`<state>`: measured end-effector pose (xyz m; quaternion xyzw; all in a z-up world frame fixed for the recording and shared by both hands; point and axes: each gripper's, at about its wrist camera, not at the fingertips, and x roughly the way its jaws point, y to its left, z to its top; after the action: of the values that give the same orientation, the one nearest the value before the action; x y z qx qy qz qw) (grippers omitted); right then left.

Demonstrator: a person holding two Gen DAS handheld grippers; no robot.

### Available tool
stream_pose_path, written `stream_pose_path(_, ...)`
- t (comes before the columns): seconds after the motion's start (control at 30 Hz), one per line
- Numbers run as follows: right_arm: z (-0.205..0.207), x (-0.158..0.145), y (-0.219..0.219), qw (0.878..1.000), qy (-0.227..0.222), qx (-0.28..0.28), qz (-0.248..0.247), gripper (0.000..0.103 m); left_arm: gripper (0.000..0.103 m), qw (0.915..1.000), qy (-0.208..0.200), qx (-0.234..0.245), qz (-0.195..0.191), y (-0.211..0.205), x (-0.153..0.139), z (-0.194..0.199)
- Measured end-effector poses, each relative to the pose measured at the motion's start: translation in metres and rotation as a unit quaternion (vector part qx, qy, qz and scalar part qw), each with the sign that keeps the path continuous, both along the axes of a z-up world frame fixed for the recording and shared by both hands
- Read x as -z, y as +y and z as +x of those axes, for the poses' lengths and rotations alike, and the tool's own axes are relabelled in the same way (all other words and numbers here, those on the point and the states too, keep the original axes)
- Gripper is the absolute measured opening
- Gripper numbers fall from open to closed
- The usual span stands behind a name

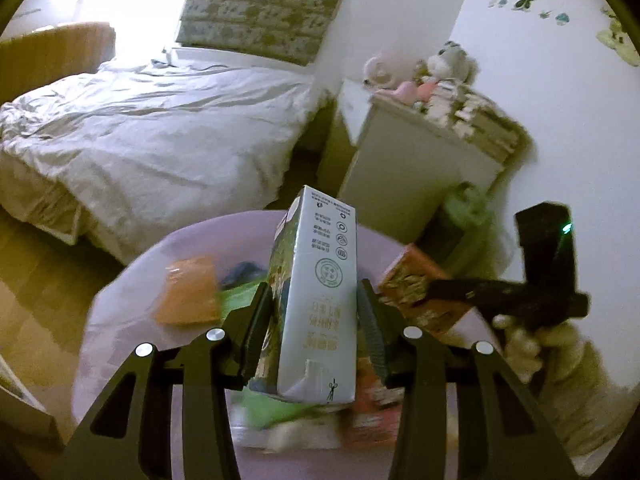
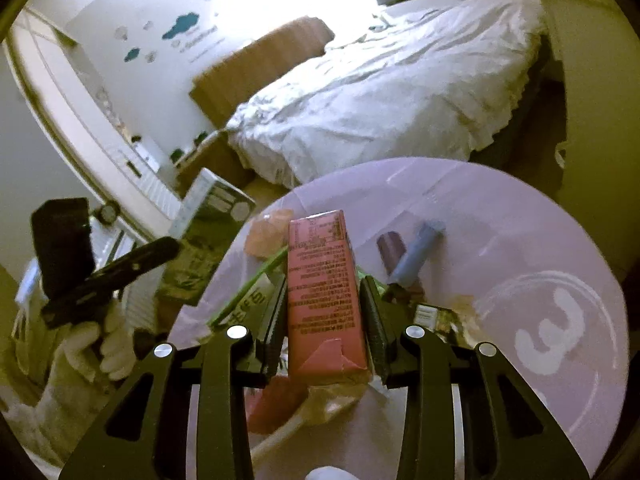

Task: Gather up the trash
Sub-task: 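Carry both cartons to the black bin and open both tools to drop them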

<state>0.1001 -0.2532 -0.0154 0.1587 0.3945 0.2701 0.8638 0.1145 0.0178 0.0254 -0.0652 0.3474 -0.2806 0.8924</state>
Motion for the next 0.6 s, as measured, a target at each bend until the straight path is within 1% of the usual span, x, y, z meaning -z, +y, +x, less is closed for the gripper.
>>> stream_pose_path(0.13, -0.025, -0.009, -0.046, 0.998, -0.011, 0.052, 0.018, 0.037, 0.043, 0.9991, 0.011, 0.039, -0.013, -0.050, -0.009, -0.007)
stream_pose_path(0.17, -0.032, -0.009, -0.062, 0.997, -0.013, 0.070, 0.023, 0.037, 0.043, 0.9986, 0.013, 0.049, -0.015, -0.064, -0.008, -0.009)
stream_pose_path(0.2, -0.041, -0.008, -0.083, 0.995, -0.012, 0.092, 0.029, 0.037, 0.043, 0.9975, 0.020, 0.066, -0.018, -0.087, -0.006, -0.010)
stream_pose_path(0.27, -0.053, -0.005, -0.114, 0.991, -0.010, 0.131, 0.031, 0.037, 0.043, 0.9955, 0.028, 0.089, -0.020, -0.117, 0.000, -0.009)
stream_pose_path(0.3, -0.064, -0.001, -0.137, 0.987, -0.007, 0.160, 0.028, 0.037, 0.043, 0.9934, 0.036, 0.107, -0.020, -0.141, 0.005, -0.010)
stream_pose_path(0.37, -0.078, 0.008, -0.172, 0.979, 0.004, 0.200, 0.028, 0.037, 0.043, 0.9899, 0.047, 0.133, -0.017, -0.179, 0.015, -0.013)
stream_pose_path(0.4, -0.085, 0.015, -0.192, 0.975, 0.013, 0.222, 0.026, 0.037, 0.043, 0.9866, 0.056, 0.152, -0.018, -0.207, 0.021, -0.014)
stream_pose_path(0.47, -0.096, 0.030, -0.224, 0.965, 0.029, 0.259, 0.015, 0.037, 0.043, 0.9820, 0.069, 0.175, -0.018, -0.241, 0.030, -0.014)
stream_pose_path(0.57, -0.111, 0.056, -0.266, 0.950, 0.055, 0.309, 0.006, 0.037, 0.043, 0.9741, 0.090, 0.207, -0.001, -0.308, 0.051, -0.012)
stream_pose_path(0.6, -0.116, 0.064, -0.280, 0.944, 0.064, 0.324, 0.001, 0.037, 0.043, 0.9722, 0.099, 0.212, 0.002, -0.320, 0.056, -0.010)
